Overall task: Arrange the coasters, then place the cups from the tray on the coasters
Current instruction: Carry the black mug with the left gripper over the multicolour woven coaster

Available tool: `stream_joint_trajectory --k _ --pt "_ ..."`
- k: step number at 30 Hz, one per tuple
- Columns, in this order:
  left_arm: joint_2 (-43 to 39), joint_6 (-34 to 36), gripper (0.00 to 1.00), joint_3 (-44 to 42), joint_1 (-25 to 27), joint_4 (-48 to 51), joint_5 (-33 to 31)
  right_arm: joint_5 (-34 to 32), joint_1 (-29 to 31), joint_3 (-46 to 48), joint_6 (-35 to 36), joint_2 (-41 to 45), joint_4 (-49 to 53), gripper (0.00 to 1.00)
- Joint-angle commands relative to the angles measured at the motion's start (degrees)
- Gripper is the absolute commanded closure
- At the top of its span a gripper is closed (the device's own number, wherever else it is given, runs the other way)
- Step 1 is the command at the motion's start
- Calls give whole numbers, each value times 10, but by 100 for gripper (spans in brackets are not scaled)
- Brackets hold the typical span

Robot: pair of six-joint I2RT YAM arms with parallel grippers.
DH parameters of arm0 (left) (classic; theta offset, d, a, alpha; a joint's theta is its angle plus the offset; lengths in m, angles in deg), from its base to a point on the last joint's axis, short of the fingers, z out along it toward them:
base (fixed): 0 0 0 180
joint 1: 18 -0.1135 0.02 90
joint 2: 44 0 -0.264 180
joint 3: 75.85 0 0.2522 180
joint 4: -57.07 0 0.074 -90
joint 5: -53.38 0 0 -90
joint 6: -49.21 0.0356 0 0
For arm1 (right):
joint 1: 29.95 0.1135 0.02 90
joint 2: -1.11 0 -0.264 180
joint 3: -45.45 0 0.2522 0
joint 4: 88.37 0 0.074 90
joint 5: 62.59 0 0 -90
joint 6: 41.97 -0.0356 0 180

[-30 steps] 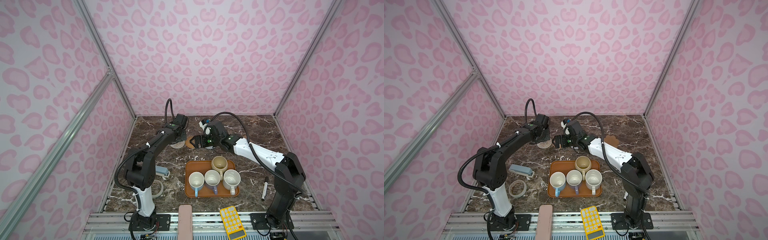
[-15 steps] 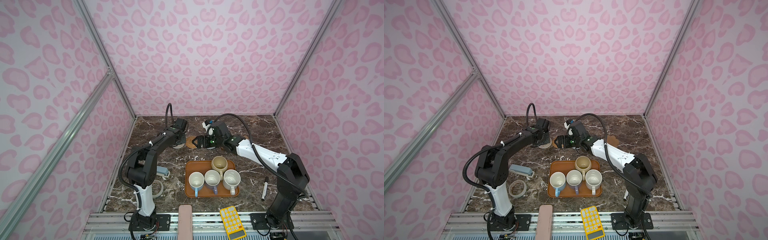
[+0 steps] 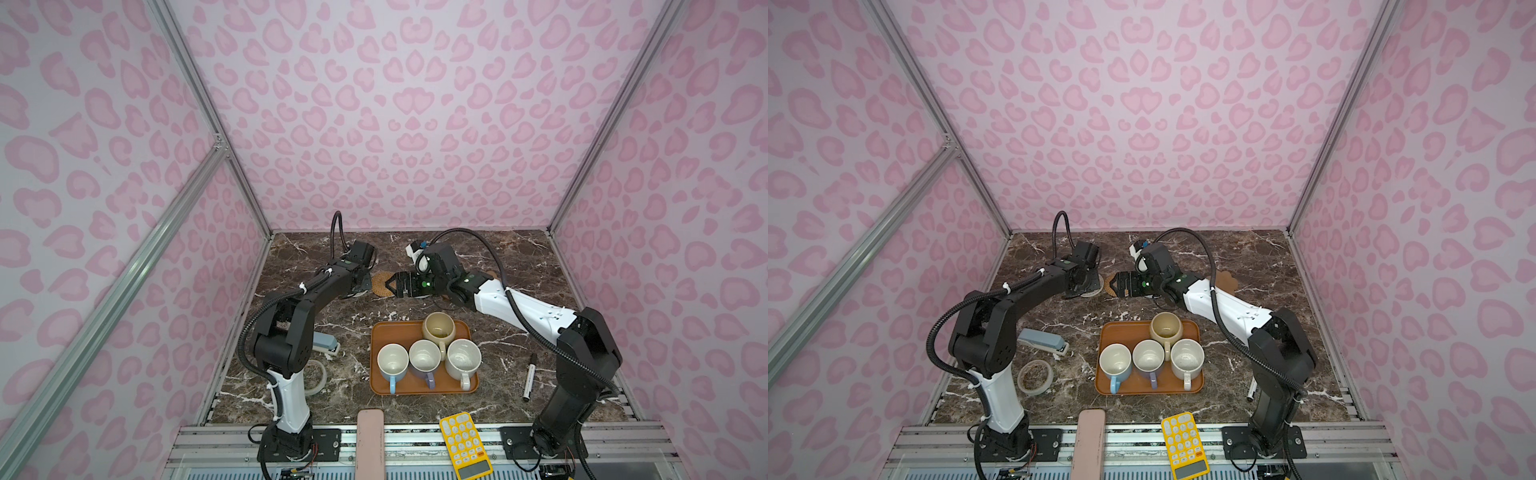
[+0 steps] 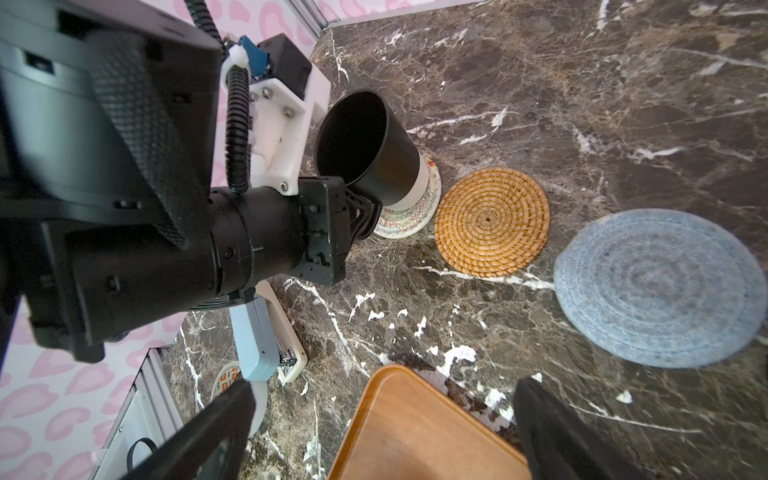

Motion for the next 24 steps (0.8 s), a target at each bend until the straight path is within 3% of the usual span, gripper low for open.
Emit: stream_joint_trajectory --k 1,12,24 --pt "-5 -18 99 -10 -1 6 -10 5 0 4 1 2 -13 1" --pt "3 -18 98 19 -1 34 -1 6 0 11 1 2 -11 1" --pt "8 -32 65 20 -2 43 4 11 0 16 2 7 -12 1"
